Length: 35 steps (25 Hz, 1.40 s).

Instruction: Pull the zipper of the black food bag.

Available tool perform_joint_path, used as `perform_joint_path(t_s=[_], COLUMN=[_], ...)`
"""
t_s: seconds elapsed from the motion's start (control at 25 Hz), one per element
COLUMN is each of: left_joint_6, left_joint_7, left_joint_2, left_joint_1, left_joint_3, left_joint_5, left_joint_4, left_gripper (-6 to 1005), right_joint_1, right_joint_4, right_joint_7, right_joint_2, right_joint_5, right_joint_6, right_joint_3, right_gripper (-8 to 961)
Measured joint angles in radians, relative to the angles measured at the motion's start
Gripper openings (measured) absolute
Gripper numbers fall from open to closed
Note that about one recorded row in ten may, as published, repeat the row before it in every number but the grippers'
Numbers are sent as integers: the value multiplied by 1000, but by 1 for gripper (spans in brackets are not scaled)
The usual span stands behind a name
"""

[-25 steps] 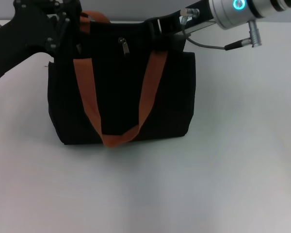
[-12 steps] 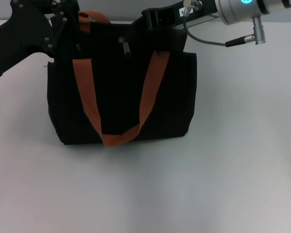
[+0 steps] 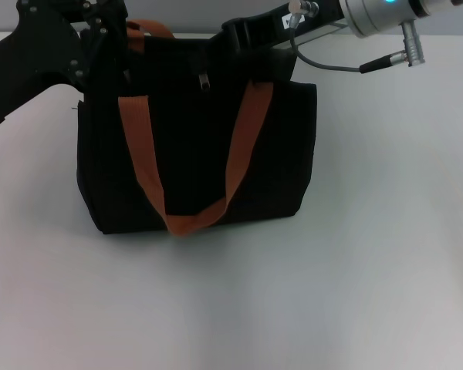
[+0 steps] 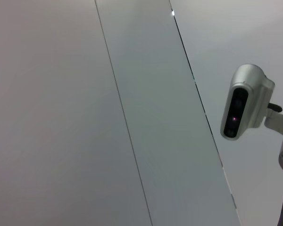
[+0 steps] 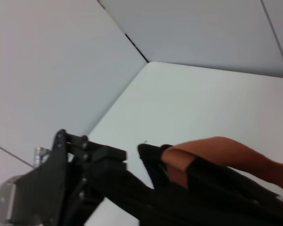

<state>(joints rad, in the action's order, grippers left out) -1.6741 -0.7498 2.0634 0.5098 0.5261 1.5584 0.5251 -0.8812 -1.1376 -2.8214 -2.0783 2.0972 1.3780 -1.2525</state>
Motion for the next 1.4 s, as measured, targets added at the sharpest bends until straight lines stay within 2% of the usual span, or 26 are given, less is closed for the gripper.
perform_joint_path(t_s=[0.28, 0.44, 0.6, 0.96, 1.16, 1.4], left_joint_6=[-11, -13, -22, -31, -31, -39], left_joint_7=[-1, -2, -2, -2, -2, -11], left_joint_2=[0, 1, 2, 3, 2, 1], left_joint_1=[-3, -3, 1, -2, -8, -21], left_joint_3=[0, 2, 7, 1, 0, 0], left_joint_5=[0, 0, 0, 0, -6, -20], left_joint_4=[-3, -5, -6, -7, -7, -4], left_gripper=[31, 31, 31, 31, 31, 31], right_joint_1=[-22, -36, -38, -27, -27, -24], right_joint_4=[38, 70, 74, 75, 50, -56], right_joint_7=[4, 10, 10, 6, -12, -104], right_joint_2=[-2, -4, -9, -9, -7, -6], right_joint_5=[46, 46, 1, -35, 18, 140], right_joint_6=[-20, -76, -139, -152, -143, -92], right_joint_3=[-9, -55, -127, -153, -152, -142], right_gripper=[273, 272, 269, 256, 74, -3])
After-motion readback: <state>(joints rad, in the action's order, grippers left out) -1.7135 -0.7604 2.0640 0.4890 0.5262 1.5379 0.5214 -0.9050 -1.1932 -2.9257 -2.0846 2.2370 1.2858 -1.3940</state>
